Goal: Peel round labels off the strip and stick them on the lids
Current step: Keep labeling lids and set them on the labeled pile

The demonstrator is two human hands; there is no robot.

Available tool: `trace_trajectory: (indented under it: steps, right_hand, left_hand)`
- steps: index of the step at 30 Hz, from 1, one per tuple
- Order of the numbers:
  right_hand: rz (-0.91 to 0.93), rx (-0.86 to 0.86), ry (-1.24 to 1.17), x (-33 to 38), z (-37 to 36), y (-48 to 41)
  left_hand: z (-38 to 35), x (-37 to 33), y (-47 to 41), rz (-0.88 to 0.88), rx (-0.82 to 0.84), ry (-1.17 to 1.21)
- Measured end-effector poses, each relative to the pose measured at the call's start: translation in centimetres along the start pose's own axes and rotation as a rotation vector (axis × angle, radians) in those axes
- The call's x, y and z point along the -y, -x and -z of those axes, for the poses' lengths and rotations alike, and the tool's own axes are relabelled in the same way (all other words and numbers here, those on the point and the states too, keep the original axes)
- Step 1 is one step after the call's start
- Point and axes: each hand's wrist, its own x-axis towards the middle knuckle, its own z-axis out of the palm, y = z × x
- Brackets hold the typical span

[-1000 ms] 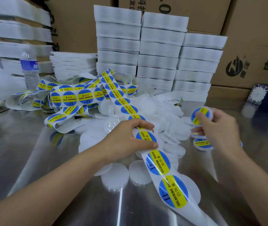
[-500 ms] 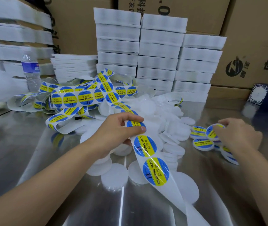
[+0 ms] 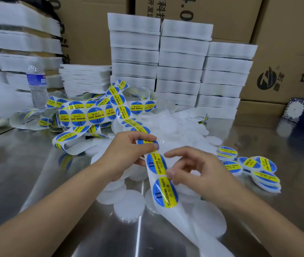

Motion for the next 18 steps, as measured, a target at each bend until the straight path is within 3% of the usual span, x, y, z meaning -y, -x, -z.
trace_trajectory:
  steps: [5, 9, 18]
  right_hand:
    - [-0.047, -0.076, 0.122, -0.22, 0.02, -0.27]
    - [-0.065, -0.023, 0.113, -0.19, 0.06, -0.19]
    - [-0.037, -0.117, 0.025, 0.29, 0.02, -0.31]
  left_hand:
    - [0.45, -0.04, -0.37, 0.035, -0.033, 0.058]
    - [0.41, -0.01, -0.54, 0.065, -0.042, 0.126]
    - [0.33, -0.14, -0.49, 0.088, -0.039, 0.196]
